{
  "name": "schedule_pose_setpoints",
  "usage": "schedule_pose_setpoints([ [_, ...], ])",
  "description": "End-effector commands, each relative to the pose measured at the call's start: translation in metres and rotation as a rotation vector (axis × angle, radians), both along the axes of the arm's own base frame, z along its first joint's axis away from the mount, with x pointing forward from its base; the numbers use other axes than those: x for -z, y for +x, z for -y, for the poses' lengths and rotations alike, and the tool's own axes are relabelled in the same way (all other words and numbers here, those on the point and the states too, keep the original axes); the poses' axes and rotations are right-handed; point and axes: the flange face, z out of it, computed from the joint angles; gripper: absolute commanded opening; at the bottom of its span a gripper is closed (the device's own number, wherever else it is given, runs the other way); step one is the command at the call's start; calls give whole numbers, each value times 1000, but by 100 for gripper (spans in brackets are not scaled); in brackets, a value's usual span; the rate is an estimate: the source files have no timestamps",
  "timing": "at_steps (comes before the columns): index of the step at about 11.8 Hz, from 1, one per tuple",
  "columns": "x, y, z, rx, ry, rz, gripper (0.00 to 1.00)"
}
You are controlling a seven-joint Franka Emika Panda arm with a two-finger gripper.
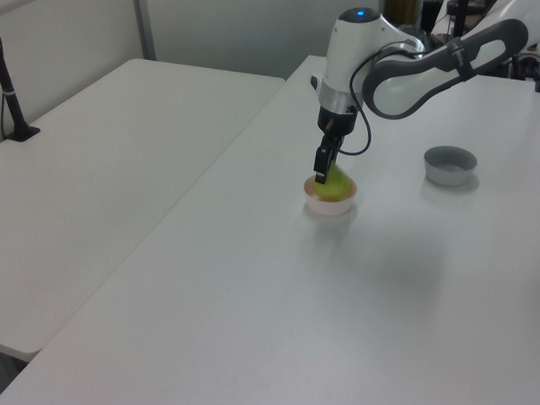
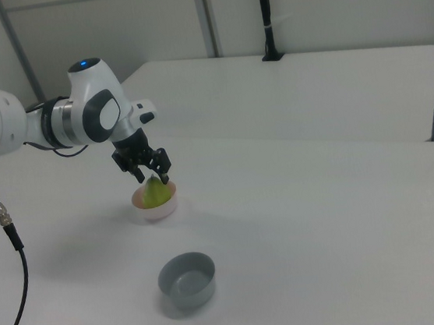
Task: Place the pear in the bowl
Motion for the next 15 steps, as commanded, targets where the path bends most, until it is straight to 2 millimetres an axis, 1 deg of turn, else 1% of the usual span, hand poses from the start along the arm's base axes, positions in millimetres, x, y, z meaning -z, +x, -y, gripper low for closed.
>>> schedule_pose_setpoints([
  [1,0,0,0,13,-9,30,100],
  [3,-3,1,1,15,-8,32,100],
  [4,-8,0,1,18,-7,33,100],
  [5,-19,-1,3,24,-4,39,100],
  [7,-51,-12,12,41,-14,15,100],
  [8,-73,-21,21,58,-19,-6,100],
  [11,-142,-59,48,110,-35,-73,100],
  [12,-166,-76,58,124,-40,-97,100],
  [13,-185,-89,66,136,-42,-110,100],
  [14,-198,-100,72,136,-42,-124,100],
  [15,-207,-110,73,123,-38,-144,100],
])
